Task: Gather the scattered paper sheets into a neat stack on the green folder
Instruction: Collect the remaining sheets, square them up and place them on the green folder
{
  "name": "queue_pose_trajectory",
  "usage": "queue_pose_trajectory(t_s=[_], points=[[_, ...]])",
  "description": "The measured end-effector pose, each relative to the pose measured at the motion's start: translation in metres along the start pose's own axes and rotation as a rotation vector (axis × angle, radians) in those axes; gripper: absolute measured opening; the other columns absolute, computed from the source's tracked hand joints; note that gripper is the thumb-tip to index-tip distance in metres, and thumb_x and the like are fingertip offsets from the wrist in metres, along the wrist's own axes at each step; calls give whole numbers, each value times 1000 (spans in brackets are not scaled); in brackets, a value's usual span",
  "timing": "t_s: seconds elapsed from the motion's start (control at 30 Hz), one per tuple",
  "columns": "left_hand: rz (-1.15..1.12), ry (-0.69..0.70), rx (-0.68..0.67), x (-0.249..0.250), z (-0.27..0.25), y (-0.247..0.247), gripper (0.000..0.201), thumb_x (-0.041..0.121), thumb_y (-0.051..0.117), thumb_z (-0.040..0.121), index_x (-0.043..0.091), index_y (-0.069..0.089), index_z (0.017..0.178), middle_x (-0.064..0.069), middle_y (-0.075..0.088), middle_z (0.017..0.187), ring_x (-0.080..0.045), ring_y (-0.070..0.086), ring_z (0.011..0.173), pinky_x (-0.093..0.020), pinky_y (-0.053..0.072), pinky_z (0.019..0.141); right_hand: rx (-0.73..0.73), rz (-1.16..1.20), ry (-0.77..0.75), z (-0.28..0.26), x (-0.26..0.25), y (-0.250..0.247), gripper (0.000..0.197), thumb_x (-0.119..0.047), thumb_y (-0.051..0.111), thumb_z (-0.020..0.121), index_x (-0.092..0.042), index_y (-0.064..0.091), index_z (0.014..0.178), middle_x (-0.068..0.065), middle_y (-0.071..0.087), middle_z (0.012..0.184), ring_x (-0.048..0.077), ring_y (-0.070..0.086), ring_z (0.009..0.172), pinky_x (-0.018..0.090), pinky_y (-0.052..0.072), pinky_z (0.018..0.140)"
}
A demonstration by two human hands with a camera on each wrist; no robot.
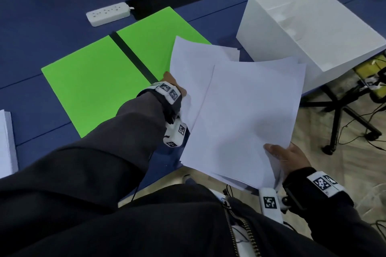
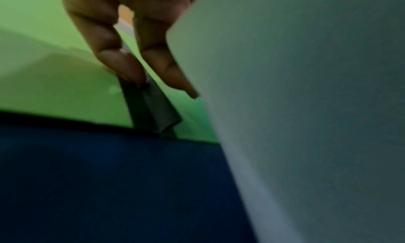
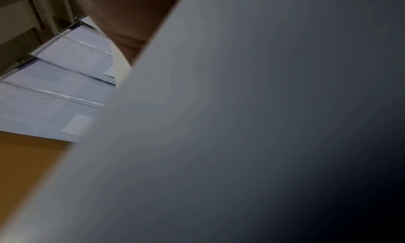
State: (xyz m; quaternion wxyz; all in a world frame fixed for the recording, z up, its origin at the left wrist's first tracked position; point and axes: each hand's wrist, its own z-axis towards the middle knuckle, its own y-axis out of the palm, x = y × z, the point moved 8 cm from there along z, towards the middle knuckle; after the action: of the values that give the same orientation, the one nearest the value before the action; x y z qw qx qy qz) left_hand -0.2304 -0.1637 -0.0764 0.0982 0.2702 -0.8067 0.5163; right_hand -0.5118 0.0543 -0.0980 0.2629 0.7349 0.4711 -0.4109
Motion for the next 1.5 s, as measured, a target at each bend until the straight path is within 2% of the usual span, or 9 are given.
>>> queue_pose_trajectory(t_s=[0.13, 0.23, 0.53, 0.87, 1.07, 1.2, 1.33, 1.4, 1.5], points=[[-85, 21, -27, -21, 7, -23, 27, 13, 59, 84, 7, 48, 108, -15, 57, 105, -30, 56, 99, -28, 33, 73, -23, -22, -11, 5, -6, 9, 24, 8, 50, 86, -11, 64, 89, -3, 73, 67, 13, 68, 60, 24, 52, 56], [-121, 28, 3, -45, 7, -36, 34, 18, 63, 84, 11, 47, 113, -3, 50, 94, -22, 46, 91, -27, 32, 75, -74, -33, -36, 9, -10, 21, 26, 11, 48, 86, -10, 63, 87, -5, 72, 64, 9, 67, 57, 20, 52, 52], [-296, -44, 35, -104, -8, -42, 52, 27, 65, 84, 6, 46, 128, -16, 56, 126, -30, 56, 110, -29, 40, 84, -83, -103, -67, 22, -20, 46, 25, 11, 51, 84, -10, 63, 81, -9, 70, 59, 10, 65, 56, 17, 51, 53], [-293, 33, 76, -144, -21, -62, 22, 11, 57, 88, 2, 59, 108, -11, 61, 95, -20, 53, 83, -26, 37, 75, -137, -93, -63, 22, -26, 86, 23, 12, 51, 85, -9, 60, 79, -11, 68, 54, 2, 63, 48, 11, 47, 45], [-465, -84, 289, -226, -33, -102, 15, 8, 50, 90, 16, 60, 96, -9, 57, 89, -18, 50, 81, -27, 37, 67, -189, -148, -65, 25, -32, 110, 12, 6, 54, 85, -4, 61, 86, -10, 67, 53, 2, 62, 46, 10, 44, 42], [-613, -179, 377, -282, -49, -120, 18, 14, 50, 89, 16, 63, 102, -10, 60, 89, -22, 53, 76, -31, 43, 74, -193, -196, -47, 35, -29, 119, 13, 2, 59, 83, -11, 63, 80, -7, 70, 60, 12, 66, 59, 19, 51, 60], [-784, -157, 454, -309, -65, -137, 17, 10, 52, 90, 23, 59, 82, 2, 59, 79, -5, 56, 67, -9, 43, 63, -247, -217, -49, 37, -32, 142, 23, 1, 60, 82, -8, 64, 102, 12, 67, 107, 31, 62, 100, 45, 45, 94], [-827, -150, 487, -312, -73, -145, 17, 7, 49, 93, 17, 61, 86, 10, 59, 73, 6, 53, 59, -3, 41, 58, -264, -210, -72, 37, -35, 155, 25, 0, 63, 79, -10, 66, 101, 10, 70, 105, 29, 64, 96, 47, 45, 96], [-940, -123, 462, -311, -80, -145, 26, 4, 48, 93, 25, 61, 86, 21, 67, 59, 1, 58, 63, -7, 45, 60, -296, -250, -44, 37, -34, 176, 15, 0, 60, 82, -11, 68, 90, 10, 72, 92, 28, 65, 85, 45, 48, 89]])
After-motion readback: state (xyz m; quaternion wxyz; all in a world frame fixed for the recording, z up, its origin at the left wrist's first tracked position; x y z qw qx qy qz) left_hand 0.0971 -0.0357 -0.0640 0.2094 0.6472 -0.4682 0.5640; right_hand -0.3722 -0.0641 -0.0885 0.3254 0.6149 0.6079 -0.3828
